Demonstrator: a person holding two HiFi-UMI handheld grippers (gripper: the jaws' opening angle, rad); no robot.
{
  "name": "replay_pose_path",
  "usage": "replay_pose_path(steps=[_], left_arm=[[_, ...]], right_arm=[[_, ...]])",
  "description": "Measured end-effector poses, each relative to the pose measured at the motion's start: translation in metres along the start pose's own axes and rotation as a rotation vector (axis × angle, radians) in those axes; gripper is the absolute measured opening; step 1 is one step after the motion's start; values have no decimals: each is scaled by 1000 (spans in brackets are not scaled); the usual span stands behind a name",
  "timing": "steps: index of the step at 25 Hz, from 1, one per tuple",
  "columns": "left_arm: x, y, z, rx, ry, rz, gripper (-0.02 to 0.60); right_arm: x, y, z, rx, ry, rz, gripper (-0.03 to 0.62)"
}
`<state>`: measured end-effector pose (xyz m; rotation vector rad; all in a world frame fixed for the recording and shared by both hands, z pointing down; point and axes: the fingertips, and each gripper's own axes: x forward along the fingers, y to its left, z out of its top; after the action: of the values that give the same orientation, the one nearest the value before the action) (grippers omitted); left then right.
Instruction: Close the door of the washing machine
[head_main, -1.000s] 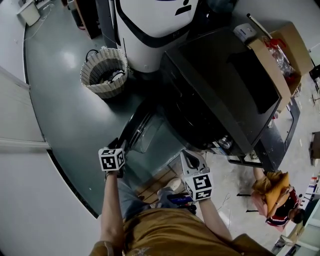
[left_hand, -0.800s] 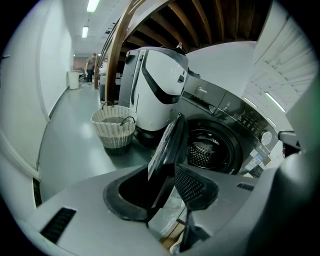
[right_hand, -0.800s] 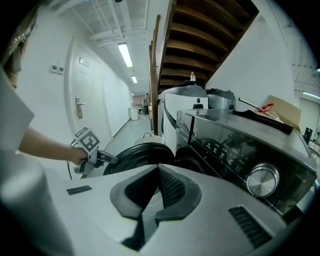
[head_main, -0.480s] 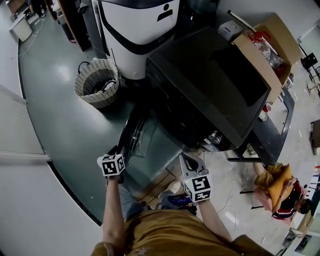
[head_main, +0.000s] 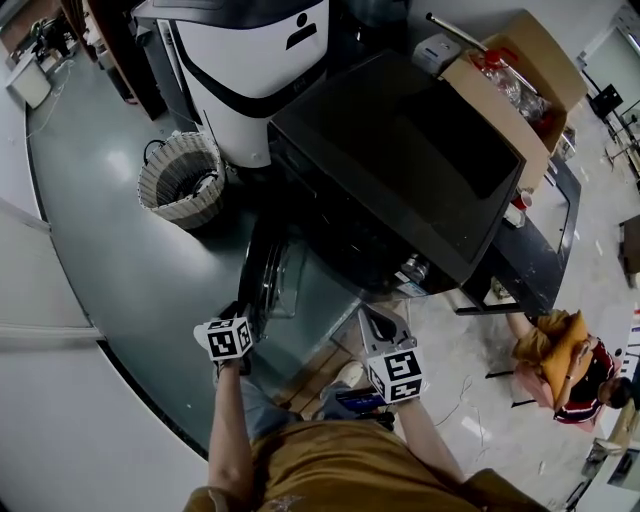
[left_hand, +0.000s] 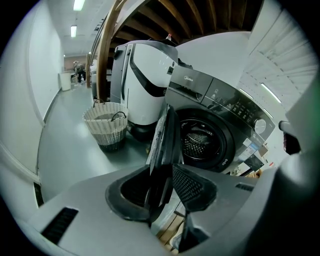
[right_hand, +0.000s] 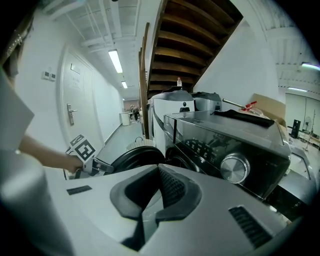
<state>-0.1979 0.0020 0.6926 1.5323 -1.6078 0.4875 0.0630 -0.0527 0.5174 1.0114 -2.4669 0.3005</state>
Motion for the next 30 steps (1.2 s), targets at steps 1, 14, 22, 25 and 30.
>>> replay_pose_path(steps=[1,14,22,25,30], left_arm=[[1,-3,-1,1,2,-4,156],[9,-43,-9,36,54,-63,150],[15,-65,-12,79,83,-97,144],[18,-73,-14,89,91,-114,144],[20,-86,-15,81,105,-134,144]], right_arm=[[-2,-3,0,4,-2,-6,12],[-26,-27,-12,58,-11,-60,12],[-30,-33,-13,74,-21,-76,12],[-33,-35,-17,82,-18,-87,12],[-40,-38,-20,89,-19,-100,12]])
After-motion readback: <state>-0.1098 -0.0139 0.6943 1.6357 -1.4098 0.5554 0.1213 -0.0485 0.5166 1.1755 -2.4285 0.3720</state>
